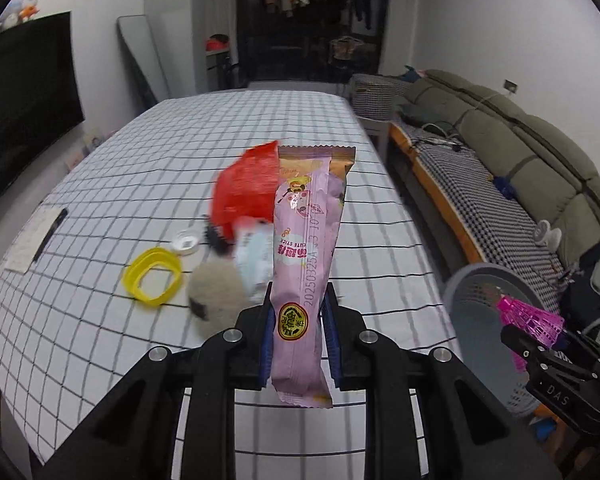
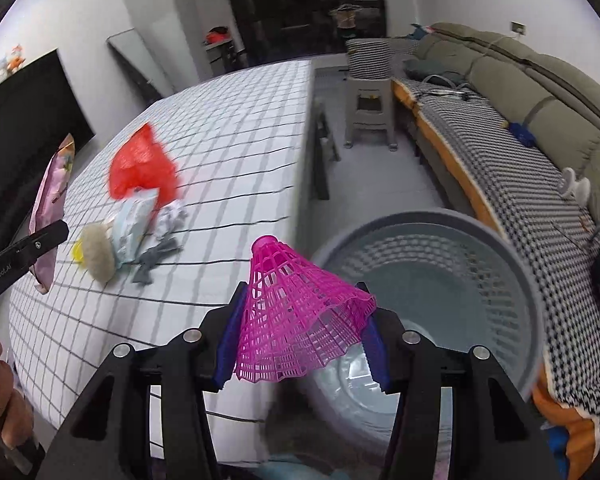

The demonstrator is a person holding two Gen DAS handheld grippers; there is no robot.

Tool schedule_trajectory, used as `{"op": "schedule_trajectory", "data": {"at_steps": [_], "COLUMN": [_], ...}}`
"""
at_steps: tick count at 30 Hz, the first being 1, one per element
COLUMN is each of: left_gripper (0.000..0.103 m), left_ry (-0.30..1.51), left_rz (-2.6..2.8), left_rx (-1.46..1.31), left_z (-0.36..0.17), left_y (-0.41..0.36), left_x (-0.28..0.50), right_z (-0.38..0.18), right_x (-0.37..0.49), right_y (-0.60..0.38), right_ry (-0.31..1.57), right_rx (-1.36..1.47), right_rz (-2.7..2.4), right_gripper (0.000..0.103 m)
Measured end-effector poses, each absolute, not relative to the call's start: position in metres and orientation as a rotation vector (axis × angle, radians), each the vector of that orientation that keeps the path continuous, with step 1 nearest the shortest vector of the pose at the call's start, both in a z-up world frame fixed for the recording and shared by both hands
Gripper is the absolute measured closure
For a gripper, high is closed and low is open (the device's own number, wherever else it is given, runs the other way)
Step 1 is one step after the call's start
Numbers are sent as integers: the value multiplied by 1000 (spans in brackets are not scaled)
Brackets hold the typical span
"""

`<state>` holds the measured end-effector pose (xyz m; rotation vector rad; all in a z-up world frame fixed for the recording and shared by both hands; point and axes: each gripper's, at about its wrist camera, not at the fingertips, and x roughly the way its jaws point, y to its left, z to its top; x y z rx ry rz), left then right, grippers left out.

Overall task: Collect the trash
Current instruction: 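Carry shuttlecock and wrapper over the grey basket and open both grippers, then withdraw both tools from the basket back toward the table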

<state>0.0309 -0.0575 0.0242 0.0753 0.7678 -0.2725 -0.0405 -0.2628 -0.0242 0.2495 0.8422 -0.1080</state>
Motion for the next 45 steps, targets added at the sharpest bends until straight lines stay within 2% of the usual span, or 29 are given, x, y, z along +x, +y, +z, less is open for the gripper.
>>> {"op": "schedule_trajectory", "data": {"at_steps": [4, 12, 25, 28, 29, 30, 32, 45], "left_gripper": [81, 81, 76, 57, 44, 35, 34, 25], "left_ry": [783, 899, 970, 959, 953, 946, 941, 931], "left_rz": [-412, -585, -626, -614, -605, -592, -578, -540], "left_rx": [134, 272, 360, 356, 355, 357, 359, 336], "left_z": [16, -33, -72, -70, -70, -69, -68, -60], "left_y": [-113, -208, -262, -261, -260, -260, -259, -245], "left_x": [26, 15, 3, 4, 5, 5, 6, 6], "right_z": [-26, -48, -84, -85, -85, -84, -82, -78], "right_x": [-66, -100, -95, -94, -94, -94, -94, -100], "right_y": [-308, -372, -406, -408, -409, -408, -407, -403], "right_ry": [829, 861, 914, 906, 903, 899, 890, 875], "right_rx": [294, 349, 408, 415, 415, 414, 415, 429], "right_rz": [-209, -334, -335, -330, -329, -329, -332, -319], "right_gripper": [52, 52, 52, 47, 43, 38, 36, 36]}}
